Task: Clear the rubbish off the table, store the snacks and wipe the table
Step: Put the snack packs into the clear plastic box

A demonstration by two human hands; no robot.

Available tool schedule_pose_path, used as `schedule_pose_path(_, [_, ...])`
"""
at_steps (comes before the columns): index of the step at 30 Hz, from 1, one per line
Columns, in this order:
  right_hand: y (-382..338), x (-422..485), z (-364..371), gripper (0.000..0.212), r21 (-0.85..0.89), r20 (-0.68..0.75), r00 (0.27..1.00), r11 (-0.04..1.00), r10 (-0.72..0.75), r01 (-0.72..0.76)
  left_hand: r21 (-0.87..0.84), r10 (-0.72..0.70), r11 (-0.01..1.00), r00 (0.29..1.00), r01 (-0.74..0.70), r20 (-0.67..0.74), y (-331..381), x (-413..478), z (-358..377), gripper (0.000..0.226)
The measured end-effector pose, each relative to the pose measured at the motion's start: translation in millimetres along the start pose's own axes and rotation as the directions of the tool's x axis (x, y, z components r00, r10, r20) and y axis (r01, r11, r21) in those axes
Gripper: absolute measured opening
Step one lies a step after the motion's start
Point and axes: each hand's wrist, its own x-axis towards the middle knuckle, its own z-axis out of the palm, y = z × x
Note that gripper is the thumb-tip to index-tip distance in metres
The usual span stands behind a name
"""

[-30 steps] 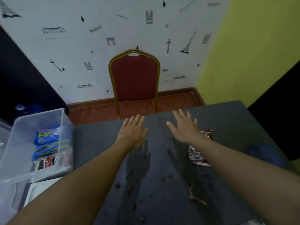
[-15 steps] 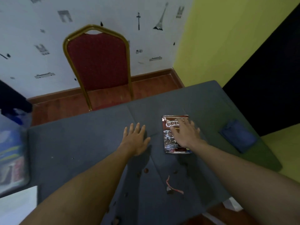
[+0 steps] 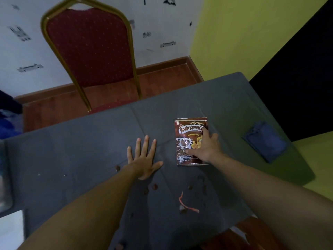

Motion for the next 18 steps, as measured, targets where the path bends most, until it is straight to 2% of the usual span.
schedule_pose_path(3, [-1, 4, 3, 0.113, 0.084, 0.039, 0.999, 0.996, -0.009, 0.005, 0.001, 0.006, 1.0, 1.0, -0.006, -0.004, -1, 2, 0, 0.086])
schedule_pose_path(12, [-11, -3, 1, 0.104, 0.149, 0.068, 0.986, 0.979, -0.154, 0.142, -0.012, 0.008, 1.0, 0.998, -0.007, 0.064, 0, 3, -7, 0.091])
schedule_pose_path(15, [-20, -12, -1, 0.105, 0.196, 0.065, 0.974, 0.959, -0.219, 0.203, -0.004, 0.048, 0.999, 0.996, -0.047, 0.074, -4, -3, -20, 0.092])
schedule_pose_path(18, [-32, -21, -1, 0.108, 0.205, 0.037, 0.954, 0.936, -0.299, 0.285, -0.044, 0.103, 0.994, 0.994, -0.102, 0.025, -11, -12, -36, 0.085])
